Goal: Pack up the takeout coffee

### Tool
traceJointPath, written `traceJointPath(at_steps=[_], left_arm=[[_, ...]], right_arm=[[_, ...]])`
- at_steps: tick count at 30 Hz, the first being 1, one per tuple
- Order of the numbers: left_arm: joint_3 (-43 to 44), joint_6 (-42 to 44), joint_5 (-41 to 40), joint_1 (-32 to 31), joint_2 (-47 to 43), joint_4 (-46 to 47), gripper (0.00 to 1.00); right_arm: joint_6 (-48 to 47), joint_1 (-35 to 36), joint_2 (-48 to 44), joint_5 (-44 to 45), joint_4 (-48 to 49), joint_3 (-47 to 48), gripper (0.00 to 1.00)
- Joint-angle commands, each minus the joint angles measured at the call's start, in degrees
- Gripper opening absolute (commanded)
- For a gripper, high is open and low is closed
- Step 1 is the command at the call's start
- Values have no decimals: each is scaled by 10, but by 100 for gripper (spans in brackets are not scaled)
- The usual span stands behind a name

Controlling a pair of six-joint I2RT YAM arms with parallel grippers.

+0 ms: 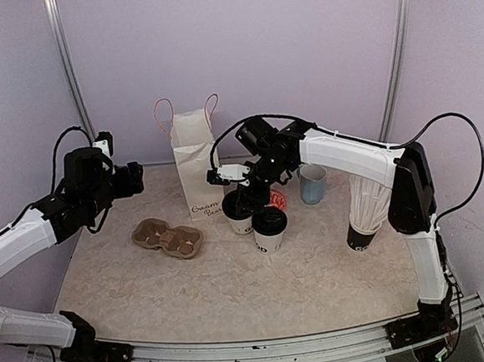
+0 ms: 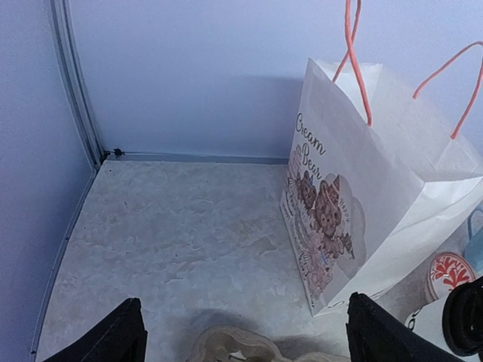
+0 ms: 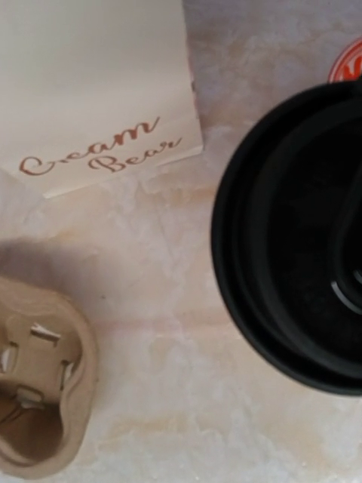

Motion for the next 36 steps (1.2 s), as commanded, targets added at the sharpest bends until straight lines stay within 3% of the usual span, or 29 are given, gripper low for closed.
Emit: traceJointPath(at_steps=[1,6,11,23,28,33,36], left_arm=[[101,-47,37,4,35,-29,88],[198,-55,77,3,116,-52,86],[281,-83,98,2,190,-78,85],[423,-197,91,0,351,-122,79],[481,-217,71,0,412,-159,64],[495,-216,58,0,434,-146,26],[491,-207,61,-2,423,-117,8]], right_arm=[[11,-2,20,1,-3,15,81],[20,-11,30,-21,-20,29,84],[33,-14,13,-55,-38,44,95],[34,-14,-96,-44,-27,2,96],[34,-14,-130,-34,-15,-27,95],[33,-14,-148,-21,-7,-46,95],[31,-14,-157,-12,-4,-53,95]])
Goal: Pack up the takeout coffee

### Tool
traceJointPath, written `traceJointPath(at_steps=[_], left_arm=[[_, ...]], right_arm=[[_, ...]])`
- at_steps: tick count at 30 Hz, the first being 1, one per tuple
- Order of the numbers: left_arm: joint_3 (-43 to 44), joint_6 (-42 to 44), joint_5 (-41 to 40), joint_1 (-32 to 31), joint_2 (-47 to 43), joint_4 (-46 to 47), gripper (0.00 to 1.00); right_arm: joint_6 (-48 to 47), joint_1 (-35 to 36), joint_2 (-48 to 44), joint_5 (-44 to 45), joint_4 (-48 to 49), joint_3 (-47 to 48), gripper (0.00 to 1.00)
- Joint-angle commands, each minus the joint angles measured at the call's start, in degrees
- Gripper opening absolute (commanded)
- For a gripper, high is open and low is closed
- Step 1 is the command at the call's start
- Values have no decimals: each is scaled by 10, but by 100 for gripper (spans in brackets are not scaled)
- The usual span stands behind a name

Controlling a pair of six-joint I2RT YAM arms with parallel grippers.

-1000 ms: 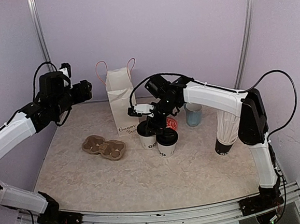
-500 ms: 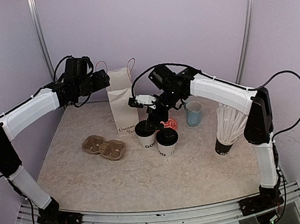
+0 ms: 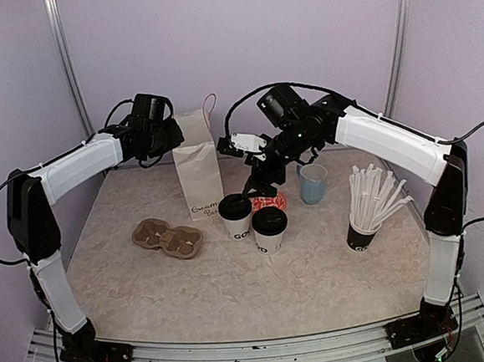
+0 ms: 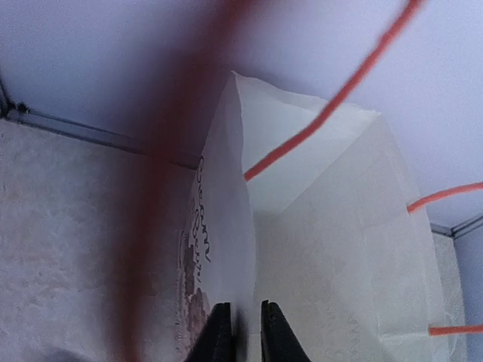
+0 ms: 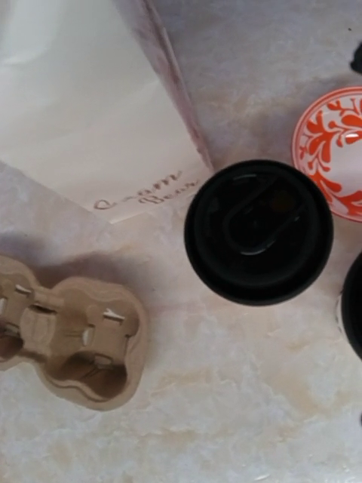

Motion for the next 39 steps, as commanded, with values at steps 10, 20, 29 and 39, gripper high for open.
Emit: traceJointPath(at_steps=[10,20,29,39], left_arm=[[25,100,40,-2,-68,119,0],[32,218,149,-4,-238,43,0],[16,302,330,-76,-350,-136,0],[-73,365,472,-200,-371,-239,0]], right_arm=[[-16,-19,-63,35,15,-29,96],[-43,-89,-166,-37,26,-49,98],[4,-210,-198,-120,49,-22,98],[60,-296,-223,-221,74,-23,99]])
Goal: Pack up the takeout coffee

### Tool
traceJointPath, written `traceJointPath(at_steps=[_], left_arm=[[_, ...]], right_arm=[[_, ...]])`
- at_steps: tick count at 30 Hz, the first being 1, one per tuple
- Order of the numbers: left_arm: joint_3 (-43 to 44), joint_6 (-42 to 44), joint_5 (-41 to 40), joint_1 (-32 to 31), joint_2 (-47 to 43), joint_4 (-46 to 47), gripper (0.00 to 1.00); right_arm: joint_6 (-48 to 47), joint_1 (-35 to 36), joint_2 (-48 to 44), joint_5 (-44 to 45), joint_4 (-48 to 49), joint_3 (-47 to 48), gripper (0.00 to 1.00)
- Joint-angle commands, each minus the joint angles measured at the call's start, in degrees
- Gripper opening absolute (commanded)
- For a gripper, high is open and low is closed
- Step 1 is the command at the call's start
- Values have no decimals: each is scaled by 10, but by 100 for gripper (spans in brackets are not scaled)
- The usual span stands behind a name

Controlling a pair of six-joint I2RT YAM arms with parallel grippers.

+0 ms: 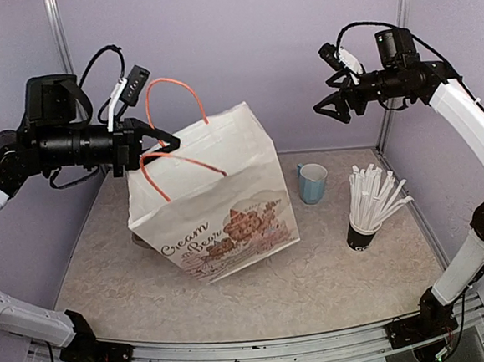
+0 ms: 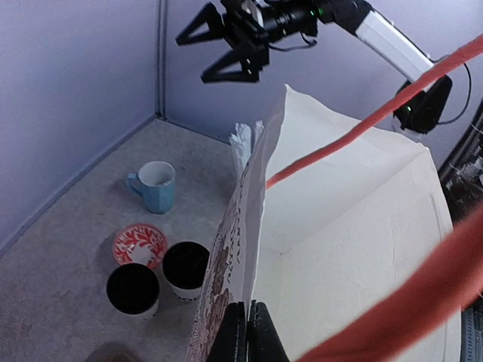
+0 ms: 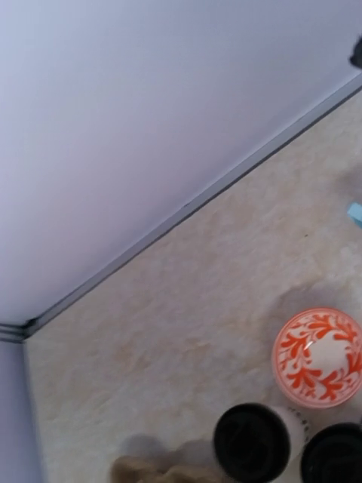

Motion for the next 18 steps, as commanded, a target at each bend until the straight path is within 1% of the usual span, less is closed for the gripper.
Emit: traceJointPath(at_steps=[1,3,5,8,10,14,18], left_arm=[[-21,49,87,-41,22,-65,0],[-15,67,89,-52,50,-84,0],[-3,92,88,-60,97,-103,0],[29,132,95,-69,159,-131,1],[45,154,100,-71,195,-142,2],[91,188,115,-72,284,-157,3],[151,215,117,-72,355,-179,3]], right_arm=[[35,-38,-28,-121,13,14,99],[16,-39,-34,-171,3,-2,99],[-4,-39,-36,-219,-13,-16,99],[-56,-33,-32,-274,-66,-22,96],[-86,-17,-31,-274,-107,-29,95],[-144,40,-23,-237,-171,-49,92],[-182,66,-26,-226,-200,-77,91]])
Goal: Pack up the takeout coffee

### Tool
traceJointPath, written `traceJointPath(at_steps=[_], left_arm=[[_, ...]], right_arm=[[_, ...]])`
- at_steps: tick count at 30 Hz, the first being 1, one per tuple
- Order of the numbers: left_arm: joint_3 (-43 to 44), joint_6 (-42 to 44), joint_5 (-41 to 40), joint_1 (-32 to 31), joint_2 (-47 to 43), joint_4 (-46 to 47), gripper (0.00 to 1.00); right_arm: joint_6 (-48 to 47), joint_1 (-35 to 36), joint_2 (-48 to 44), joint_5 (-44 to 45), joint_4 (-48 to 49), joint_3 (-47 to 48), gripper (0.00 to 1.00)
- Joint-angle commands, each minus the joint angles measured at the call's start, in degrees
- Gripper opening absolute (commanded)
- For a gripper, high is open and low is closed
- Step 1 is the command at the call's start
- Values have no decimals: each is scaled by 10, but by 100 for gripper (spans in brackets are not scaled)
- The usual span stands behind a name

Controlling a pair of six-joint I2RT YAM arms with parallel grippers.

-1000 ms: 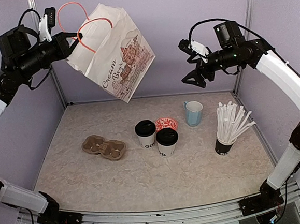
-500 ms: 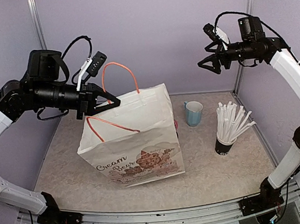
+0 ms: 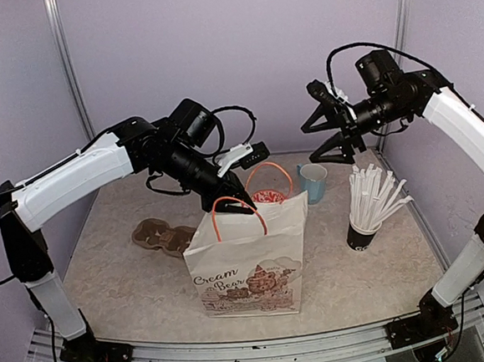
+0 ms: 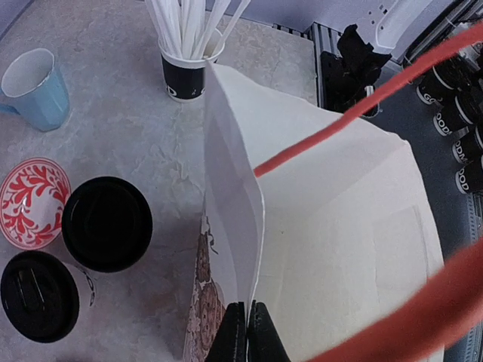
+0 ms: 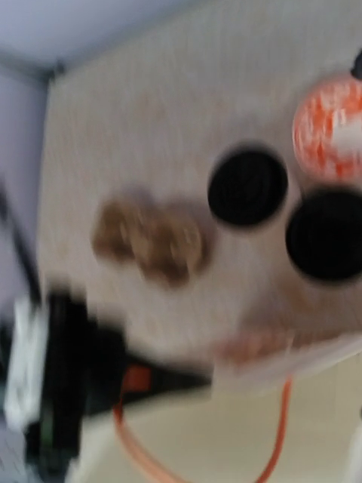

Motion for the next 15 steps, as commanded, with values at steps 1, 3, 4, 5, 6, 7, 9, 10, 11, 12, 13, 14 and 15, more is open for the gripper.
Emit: traceJointPath(at_steps=[1,3,4,5,6,7,9,10,11,12,13,14,15], left_arm=[[71,57,20,-4,59,-35,2],[97,62,18,-3,86,-39,2],[109,63,15,-1,96,-39,3],[118,62,13,1,101,-36,3],[123,62,14,3,108,-30,3],[126,61,15,7,109,-25,3],[125,52,12,13,111,-13,3],[125,48,15,15,111,-10,4],[124,47,14,17,112,-6,4],[119,43,10,17,110,-1,5],[113,35,4,18,106,8,6],[109,26,-1,20,104,16,6],[105,17,-7,21,101,23,6]], right_arm=[[-61,25,-2,7,-64,-25,92],[-62,32,4,22,-66,-28,92],[-65,36,10,26,-72,-25,92],[-67,40,18,29,-81,-20,91],[-70,43,24,29,-89,-17,91],[-69,47,30,29,-94,-13,91],[-64,55,41,32,-100,-7,90],[-60,60,46,36,-102,-4,90],[-57,65,51,41,-103,-2,90],[-55,71,56,46,-106,3,89],[-52,75,62,50,-108,6,89],[-51,78,67,52,-112,10,88],[-51,80,72,51,-118,14,87]])
